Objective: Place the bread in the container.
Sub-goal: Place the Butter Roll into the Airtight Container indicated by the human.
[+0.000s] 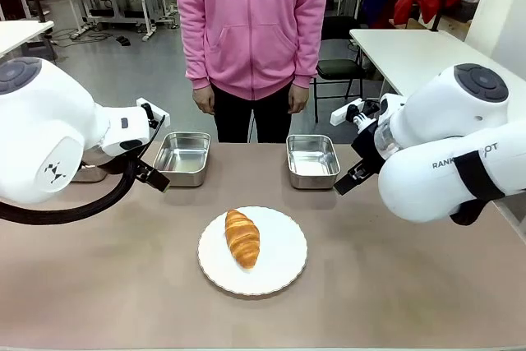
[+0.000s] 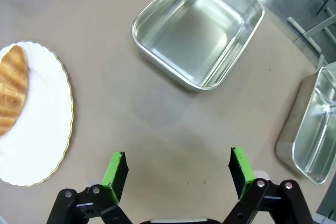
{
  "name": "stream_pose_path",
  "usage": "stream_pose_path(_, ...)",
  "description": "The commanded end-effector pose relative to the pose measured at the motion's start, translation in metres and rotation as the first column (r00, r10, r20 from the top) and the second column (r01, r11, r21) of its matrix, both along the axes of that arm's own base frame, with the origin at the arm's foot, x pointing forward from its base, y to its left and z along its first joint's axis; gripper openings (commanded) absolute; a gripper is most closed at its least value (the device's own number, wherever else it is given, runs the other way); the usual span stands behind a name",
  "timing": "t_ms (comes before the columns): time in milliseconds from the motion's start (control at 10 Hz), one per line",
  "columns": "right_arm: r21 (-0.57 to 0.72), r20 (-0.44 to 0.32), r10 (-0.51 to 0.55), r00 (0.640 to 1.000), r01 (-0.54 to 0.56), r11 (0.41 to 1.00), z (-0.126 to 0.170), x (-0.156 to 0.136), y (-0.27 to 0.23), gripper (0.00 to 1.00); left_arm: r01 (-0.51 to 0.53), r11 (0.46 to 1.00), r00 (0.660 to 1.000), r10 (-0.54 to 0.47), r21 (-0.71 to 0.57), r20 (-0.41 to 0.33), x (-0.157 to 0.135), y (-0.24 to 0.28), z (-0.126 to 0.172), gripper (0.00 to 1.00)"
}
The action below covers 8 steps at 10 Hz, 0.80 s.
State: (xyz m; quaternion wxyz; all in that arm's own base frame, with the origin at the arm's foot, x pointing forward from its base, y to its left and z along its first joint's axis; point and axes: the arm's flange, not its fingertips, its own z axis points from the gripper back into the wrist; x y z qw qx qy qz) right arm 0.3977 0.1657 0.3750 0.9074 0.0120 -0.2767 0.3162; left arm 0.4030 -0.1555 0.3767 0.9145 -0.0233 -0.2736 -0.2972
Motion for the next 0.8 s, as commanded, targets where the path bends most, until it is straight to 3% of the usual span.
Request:
stream_pose_path(0, 0.055, -0.010, 0.028, 1.000, -0.027, 0.998, 0.040, 0.013, -0.016, 1.00, 0.055, 0.995, 0.998, -0.053, -0.084, 0.028, 0.005, 0.022, 0.049, 1.00)
stream_pose_path(100, 0.097, -0.004, 0.036, 0.999, -0.035, 0.995, 0.069, 0.021, -0.033, 1.00, 0.065, 0.991, 0.997, -0.060, -0.115, 0.045, 0.008, 0.041, 0.082, 1.00)
stream_pose_path(500, 0.251, 0.045, 0.114, 0.992, -0.122, 0.960, 0.161, 0.039, -0.143, 1.00, 0.282, 0.937, 0.957, -0.290, -0.206, -0.009, 0.018, 0.147, 0.193, 1.00)
stream_pose_path(700, 0.391, 0.021, 0.135, 0.991, -0.132, 0.911, 0.179, 0.053, -0.206, 1.00, 0.464, 0.862, 0.882, -0.471, -0.203, 0.012, 0.024, 0.192, 0.212, 1.00)
